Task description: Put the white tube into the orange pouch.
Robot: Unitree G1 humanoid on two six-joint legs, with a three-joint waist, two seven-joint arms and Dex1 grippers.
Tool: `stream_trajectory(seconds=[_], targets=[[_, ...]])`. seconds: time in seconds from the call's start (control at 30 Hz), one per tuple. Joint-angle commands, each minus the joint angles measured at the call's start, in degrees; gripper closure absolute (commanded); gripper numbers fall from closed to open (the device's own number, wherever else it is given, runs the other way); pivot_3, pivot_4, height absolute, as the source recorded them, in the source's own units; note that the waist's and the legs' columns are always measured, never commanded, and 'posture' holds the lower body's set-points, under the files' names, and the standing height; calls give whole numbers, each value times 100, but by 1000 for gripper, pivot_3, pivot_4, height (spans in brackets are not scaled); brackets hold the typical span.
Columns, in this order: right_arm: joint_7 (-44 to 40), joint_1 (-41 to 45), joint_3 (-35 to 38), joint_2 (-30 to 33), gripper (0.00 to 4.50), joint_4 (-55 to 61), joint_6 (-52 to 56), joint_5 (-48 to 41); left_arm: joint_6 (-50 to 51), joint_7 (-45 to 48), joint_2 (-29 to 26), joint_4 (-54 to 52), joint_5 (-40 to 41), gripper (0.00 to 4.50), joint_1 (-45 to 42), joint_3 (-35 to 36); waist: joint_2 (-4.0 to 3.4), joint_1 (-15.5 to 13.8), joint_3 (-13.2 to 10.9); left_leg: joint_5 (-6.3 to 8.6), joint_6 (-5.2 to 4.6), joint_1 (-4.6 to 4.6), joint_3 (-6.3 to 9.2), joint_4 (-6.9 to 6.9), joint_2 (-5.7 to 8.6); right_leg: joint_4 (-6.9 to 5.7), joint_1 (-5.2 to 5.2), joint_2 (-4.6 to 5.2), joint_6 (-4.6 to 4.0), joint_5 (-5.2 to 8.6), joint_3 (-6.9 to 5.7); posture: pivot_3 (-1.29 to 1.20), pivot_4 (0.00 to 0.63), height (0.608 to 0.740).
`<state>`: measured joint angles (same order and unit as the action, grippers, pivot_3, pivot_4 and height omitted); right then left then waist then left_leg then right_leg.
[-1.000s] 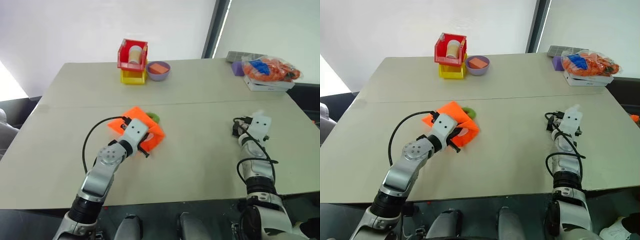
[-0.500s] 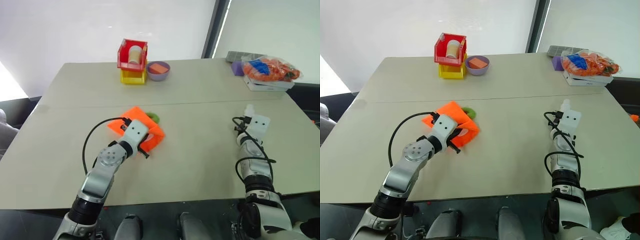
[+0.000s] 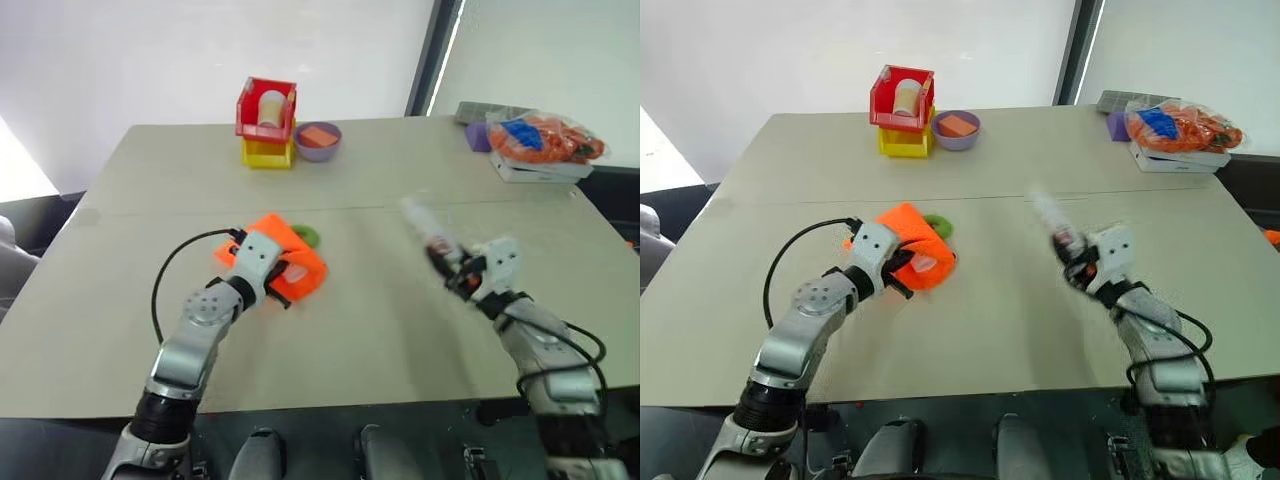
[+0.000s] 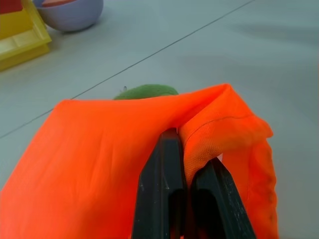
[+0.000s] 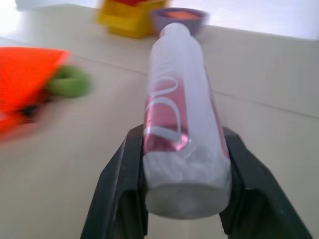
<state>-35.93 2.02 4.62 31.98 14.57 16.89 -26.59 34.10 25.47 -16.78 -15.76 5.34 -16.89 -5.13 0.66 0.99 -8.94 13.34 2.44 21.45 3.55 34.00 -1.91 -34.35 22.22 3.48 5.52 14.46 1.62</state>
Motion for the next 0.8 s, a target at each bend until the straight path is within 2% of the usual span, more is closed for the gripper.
stream_trajectory(seconds=[0.03,0.23,0.8], targets=[[-585,-176,-327,313,3307,1013,637,-525,147,174,-100,-41,284,4500,-147,204,7,2,-4,0,0,0,0,4,0,0,0,0,-1,0,0,0,150,740],[-558,50,-996,243,3307,1109,899,-94,162,329,-253,14,443,4500,-269,219,21,-14,-10,1,3,1,0,18,2,10,3,5,-16,-9,0,0,150,740],[33,1405,-1948,-1162,3307,-362,343,1335,230,643,-529,-649,658,4500,-150,-163,24,-9,-8,0,3,5,1,1,2,8,10,1,-29,-18,-1,0,150,740]])
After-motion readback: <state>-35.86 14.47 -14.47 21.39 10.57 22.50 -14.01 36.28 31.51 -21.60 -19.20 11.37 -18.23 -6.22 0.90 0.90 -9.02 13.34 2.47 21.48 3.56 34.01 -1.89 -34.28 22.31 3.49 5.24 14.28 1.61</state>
